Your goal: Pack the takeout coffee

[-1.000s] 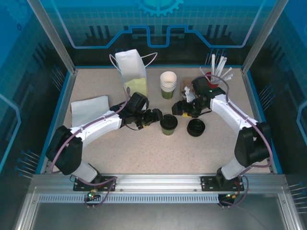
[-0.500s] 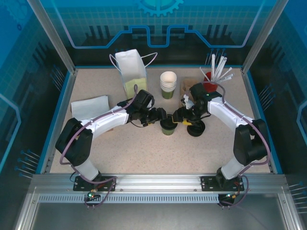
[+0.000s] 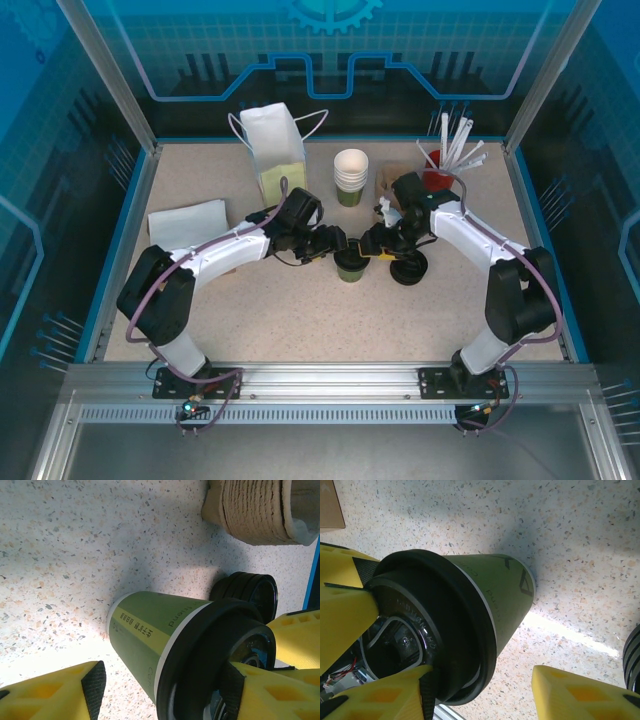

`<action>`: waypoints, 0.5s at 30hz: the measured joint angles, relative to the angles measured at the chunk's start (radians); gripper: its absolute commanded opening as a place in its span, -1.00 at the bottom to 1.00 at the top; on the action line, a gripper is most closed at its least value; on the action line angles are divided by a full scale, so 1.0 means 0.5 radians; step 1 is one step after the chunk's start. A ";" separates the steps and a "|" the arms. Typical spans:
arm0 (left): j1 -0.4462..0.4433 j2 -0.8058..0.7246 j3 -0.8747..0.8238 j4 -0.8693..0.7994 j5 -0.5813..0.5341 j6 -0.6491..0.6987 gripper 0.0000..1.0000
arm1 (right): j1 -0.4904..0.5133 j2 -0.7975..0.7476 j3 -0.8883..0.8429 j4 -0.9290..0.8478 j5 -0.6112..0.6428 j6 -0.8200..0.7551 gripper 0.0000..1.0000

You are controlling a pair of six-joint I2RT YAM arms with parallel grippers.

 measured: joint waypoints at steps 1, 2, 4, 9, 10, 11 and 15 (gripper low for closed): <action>0.000 -0.002 -0.010 0.011 0.000 -0.002 0.25 | 0.000 0.000 0.000 -0.002 0.002 -0.001 0.03; 0.000 -0.005 -0.018 0.025 0.001 -0.007 0.24 | 0.000 0.000 0.000 -0.003 0.002 -0.002 0.02; -0.001 -0.011 -0.035 0.049 0.000 -0.018 0.22 | 0.001 0.001 0.000 -0.005 0.005 -0.010 0.01; -0.003 -0.030 -0.083 0.113 0.002 -0.052 0.19 | 0.002 0.002 -0.002 -0.006 0.008 -0.029 0.01; -0.003 -0.033 -0.089 0.124 0.002 -0.053 0.18 | 0.002 0.002 -0.002 -0.007 0.012 -0.031 0.01; -0.003 -0.034 -0.095 0.134 0.002 -0.053 0.18 | 0.002 0.002 -0.002 -0.007 0.013 -0.031 0.00; -0.004 -0.040 -0.111 0.159 0.002 -0.060 0.17 | 0.005 0.014 0.012 -0.021 0.018 -0.052 0.01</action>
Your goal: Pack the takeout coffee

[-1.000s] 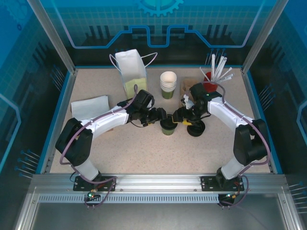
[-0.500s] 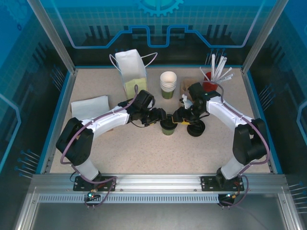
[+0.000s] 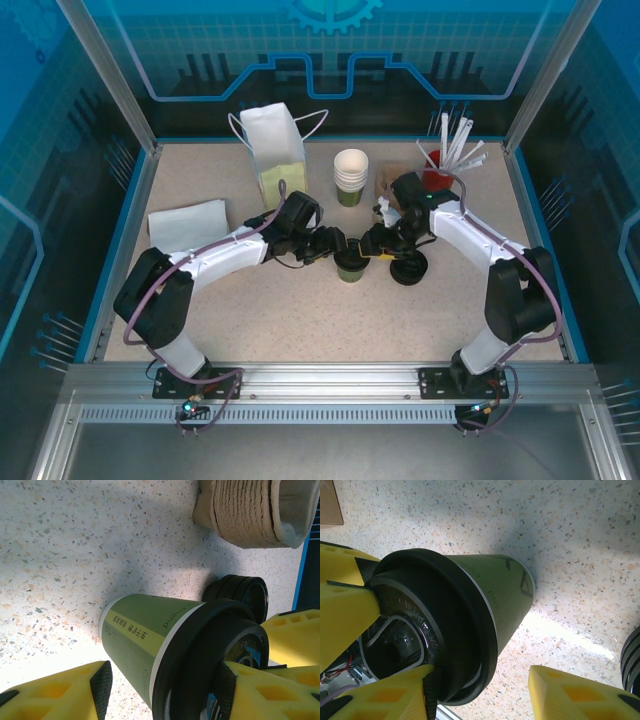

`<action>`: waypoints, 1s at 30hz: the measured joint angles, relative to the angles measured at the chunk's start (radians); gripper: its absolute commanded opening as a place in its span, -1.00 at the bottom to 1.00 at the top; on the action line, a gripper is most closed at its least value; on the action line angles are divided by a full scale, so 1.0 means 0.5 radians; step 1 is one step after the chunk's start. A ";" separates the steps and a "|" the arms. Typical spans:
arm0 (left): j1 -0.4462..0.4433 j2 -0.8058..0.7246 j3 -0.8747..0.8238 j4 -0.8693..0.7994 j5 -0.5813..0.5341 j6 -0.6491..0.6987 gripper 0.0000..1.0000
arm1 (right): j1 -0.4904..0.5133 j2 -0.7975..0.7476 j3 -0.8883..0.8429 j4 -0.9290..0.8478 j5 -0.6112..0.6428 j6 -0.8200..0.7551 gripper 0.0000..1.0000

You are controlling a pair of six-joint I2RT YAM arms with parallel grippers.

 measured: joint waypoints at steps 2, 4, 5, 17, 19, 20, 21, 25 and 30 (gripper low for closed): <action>-0.002 -0.001 0.000 0.002 0.000 -0.006 0.22 | 0.002 0.001 0.002 -0.002 0.001 -0.008 0.04; -0.002 -0.003 0.000 -0.002 -0.001 -0.012 0.30 | 0.008 0.001 0.014 -0.008 0.015 -0.022 0.17; -0.002 -0.005 0.001 -0.011 -0.004 -0.011 0.34 | 0.008 -0.001 0.020 -0.014 0.027 -0.028 0.23; 0.002 -0.026 0.275 -0.362 -0.077 0.115 0.72 | 0.017 -0.095 0.176 -0.080 0.267 -0.089 1.00; 0.006 -0.089 0.285 -0.386 -0.102 0.135 0.75 | 0.043 -0.146 0.198 -0.092 0.301 -0.090 1.00; 0.011 -0.124 0.284 -0.401 -0.116 0.139 0.76 | 0.067 -0.163 0.217 -0.109 0.326 -0.091 1.00; 0.017 -0.176 0.279 -0.418 -0.138 0.153 0.78 | 0.098 -0.172 0.238 -0.127 0.352 -0.092 1.00; 0.060 -0.492 0.155 -0.424 -0.257 0.176 0.88 | 0.256 -0.167 0.330 -0.227 0.494 -0.102 1.00; 0.130 -0.916 -0.098 -0.452 -0.416 0.182 0.97 | 0.395 -0.060 0.491 -0.375 0.668 -0.117 1.00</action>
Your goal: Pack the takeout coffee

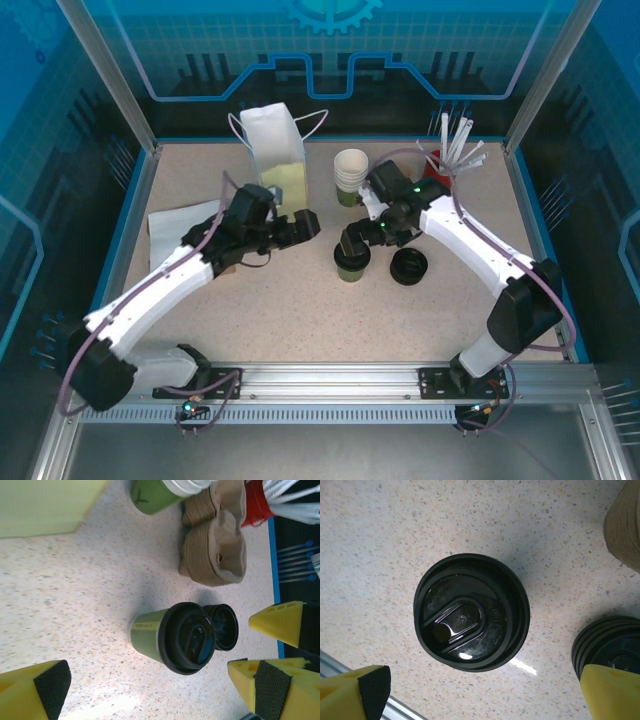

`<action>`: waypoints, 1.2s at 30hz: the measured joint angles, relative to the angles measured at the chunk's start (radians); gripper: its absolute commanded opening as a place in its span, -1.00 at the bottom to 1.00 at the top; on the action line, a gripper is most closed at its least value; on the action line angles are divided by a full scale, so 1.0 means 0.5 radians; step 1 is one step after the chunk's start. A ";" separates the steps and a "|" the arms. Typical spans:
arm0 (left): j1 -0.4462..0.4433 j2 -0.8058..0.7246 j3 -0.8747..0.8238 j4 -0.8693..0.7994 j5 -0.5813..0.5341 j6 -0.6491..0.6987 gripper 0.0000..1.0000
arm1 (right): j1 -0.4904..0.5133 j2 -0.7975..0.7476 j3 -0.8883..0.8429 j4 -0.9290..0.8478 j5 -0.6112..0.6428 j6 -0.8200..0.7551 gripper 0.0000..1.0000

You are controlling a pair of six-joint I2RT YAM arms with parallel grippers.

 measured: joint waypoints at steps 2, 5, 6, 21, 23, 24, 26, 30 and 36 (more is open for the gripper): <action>0.036 -0.133 -0.099 -0.021 -0.043 -0.002 0.97 | 0.034 0.066 0.059 -0.043 0.059 -0.011 1.00; 0.089 -0.279 -0.211 -0.065 -0.091 -0.003 0.97 | 0.087 0.165 0.130 -0.101 0.124 -0.038 1.00; 0.102 -0.320 -0.240 -0.089 -0.107 -0.004 0.97 | 0.102 0.193 0.150 -0.117 0.137 -0.048 1.00; 0.143 -0.465 -0.347 -0.182 -0.204 -0.014 0.97 | 0.203 0.420 0.326 -0.249 0.229 -0.125 1.00; 0.143 -0.465 -0.349 -0.182 -0.208 -0.014 0.97 | 0.203 0.438 0.334 -0.250 0.224 -0.130 1.00; 0.143 -0.465 -0.351 -0.182 -0.209 -0.014 0.97 | 0.203 0.448 0.339 -0.250 0.224 -0.131 1.00; 0.143 -0.465 -0.359 -0.182 -0.210 -0.014 0.97 | 0.203 0.466 0.347 -0.254 0.224 -0.132 1.00; 0.146 -0.462 -0.362 -0.183 -0.224 -0.014 0.97 | 0.206 0.497 0.357 -0.263 0.224 -0.139 1.00; 0.148 -0.457 -0.362 -0.183 -0.224 -0.014 0.97 | 0.209 0.526 0.374 -0.266 0.223 -0.146 1.00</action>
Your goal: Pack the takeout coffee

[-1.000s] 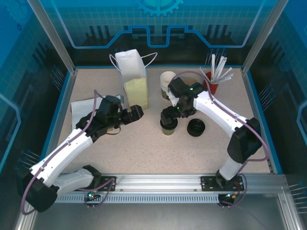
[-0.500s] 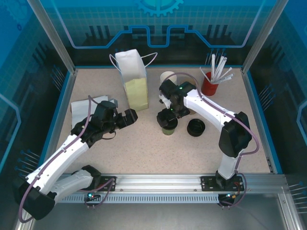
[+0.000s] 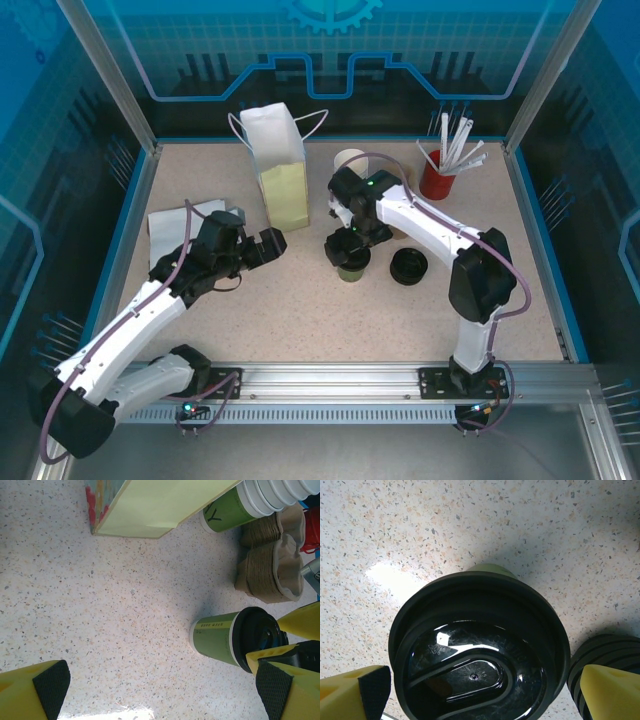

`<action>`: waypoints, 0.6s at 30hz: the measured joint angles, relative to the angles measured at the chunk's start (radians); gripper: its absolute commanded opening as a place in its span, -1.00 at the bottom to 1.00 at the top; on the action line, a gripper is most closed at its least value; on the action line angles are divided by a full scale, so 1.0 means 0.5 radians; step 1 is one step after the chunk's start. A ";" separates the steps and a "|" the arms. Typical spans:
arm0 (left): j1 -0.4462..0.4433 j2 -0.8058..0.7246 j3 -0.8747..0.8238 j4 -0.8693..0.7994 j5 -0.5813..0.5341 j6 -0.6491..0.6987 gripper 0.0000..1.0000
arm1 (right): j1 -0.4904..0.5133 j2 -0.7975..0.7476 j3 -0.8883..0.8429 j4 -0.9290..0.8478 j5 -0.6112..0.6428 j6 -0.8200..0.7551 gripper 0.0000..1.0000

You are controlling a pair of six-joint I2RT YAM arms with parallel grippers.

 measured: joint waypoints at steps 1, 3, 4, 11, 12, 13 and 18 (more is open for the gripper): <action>0.000 0.000 0.000 0.000 0.000 0.001 0.97 | 0.002 0.003 0.000 -0.001 0.000 0.000 1.00; 0.001 0.003 0.000 0.000 0.000 0.001 0.97 | 0.007 0.011 0.000 -0.003 -0.001 0.000 1.00; 0.001 0.006 0.000 0.000 0.000 0.000 0.97 | 0.009 0.014 0.000 -0.003 -0.001 0.000 1.00; 0.001 0.027 0.000 0.000 0.001 0.000 0.97 | 0.011 0.035 0.002 -0.003 -0.001 -0.002 1.00; 0.001 0.027 0.000 0.001 0.000 0.000 0.97 | 0.011 0.041 0.002 -0.003 -0.001 -0.005 1.00; 0.001 0.027 0.000 0.001 0.001 0.000 0.98 | 0.011 0.047 0.005 -0.004 -0.002 -0.008 1.00; 0.001 0.027 -0.001 0.001 0.001 0.001 0.97 | 0.011 0.079 0.023 -0.011 -0.007 -0.016 1.00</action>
